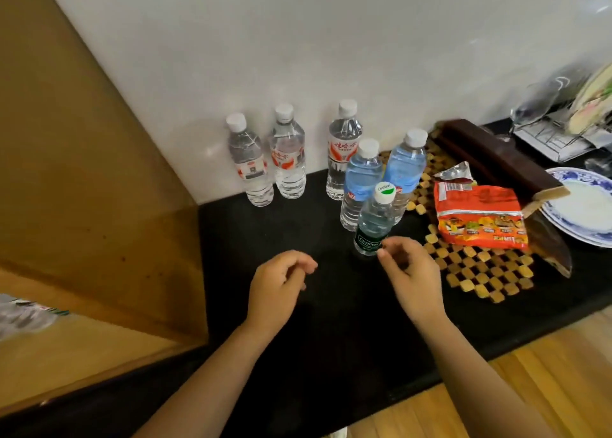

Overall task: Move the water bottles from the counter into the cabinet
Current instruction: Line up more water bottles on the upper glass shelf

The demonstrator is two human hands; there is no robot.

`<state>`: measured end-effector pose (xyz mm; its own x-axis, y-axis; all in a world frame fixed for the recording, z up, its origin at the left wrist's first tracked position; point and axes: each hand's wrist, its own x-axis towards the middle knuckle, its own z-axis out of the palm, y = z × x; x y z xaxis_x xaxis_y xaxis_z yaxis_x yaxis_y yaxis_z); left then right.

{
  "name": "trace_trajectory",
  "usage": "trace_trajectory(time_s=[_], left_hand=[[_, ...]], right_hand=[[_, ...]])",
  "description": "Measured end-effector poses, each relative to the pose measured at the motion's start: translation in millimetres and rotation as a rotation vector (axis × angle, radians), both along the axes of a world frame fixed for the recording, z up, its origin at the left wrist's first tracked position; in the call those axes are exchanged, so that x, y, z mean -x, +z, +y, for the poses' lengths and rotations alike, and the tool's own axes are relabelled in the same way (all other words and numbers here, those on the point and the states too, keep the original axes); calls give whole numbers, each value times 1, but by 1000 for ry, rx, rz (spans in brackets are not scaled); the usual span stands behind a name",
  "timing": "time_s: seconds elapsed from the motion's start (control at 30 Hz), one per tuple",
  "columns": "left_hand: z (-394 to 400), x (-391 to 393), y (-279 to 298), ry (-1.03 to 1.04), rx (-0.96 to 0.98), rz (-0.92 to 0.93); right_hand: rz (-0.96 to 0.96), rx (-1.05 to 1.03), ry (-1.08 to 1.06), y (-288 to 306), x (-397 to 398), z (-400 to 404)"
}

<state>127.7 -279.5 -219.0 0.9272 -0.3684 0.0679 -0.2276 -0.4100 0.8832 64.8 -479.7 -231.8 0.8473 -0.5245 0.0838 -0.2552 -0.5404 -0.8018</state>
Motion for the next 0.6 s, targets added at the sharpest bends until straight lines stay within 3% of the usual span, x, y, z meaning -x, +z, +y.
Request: trace_trajectory(time_s=[0.2,0.43,0.6], left_hand=[[-72,-76,-2,35,125,138],[-122,-113,9,-199,274,253],[-132,-118,3,-245,254,277]], right_hand=[[-15,-135,-171,-9,-45,-57],[-30,-360,122,-3,-111,-104],[-18,-418,153,-13,-125,-108]])
